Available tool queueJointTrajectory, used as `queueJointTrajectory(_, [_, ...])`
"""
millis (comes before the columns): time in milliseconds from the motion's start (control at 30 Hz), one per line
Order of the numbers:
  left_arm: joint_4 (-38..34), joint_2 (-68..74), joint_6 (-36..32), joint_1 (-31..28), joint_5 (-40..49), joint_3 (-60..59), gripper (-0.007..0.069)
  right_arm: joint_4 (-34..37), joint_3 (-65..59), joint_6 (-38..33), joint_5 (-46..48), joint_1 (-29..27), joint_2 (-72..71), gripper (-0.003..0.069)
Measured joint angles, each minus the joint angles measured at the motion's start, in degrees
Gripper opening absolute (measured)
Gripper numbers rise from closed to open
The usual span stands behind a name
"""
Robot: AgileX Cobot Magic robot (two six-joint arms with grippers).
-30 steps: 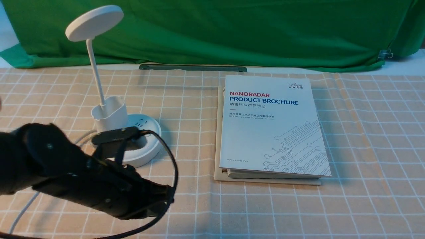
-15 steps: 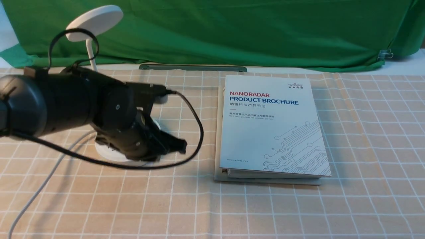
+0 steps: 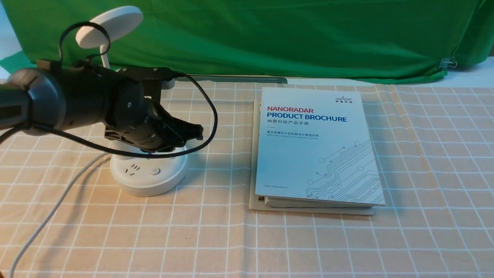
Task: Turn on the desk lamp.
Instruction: Use the left arm to press the button switch on the lamp holder
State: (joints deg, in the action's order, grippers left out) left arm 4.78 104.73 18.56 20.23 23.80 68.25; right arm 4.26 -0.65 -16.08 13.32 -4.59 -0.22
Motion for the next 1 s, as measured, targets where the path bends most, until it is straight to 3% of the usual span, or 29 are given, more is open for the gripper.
queueJointTrajectory(1000, [-0.38, 3.24, -0.27, 0.00, -0.65, 0.22, 0.0001, 0.00, 0.00, 0.00, 0.00, 0.00, 0.00, 0.0241])
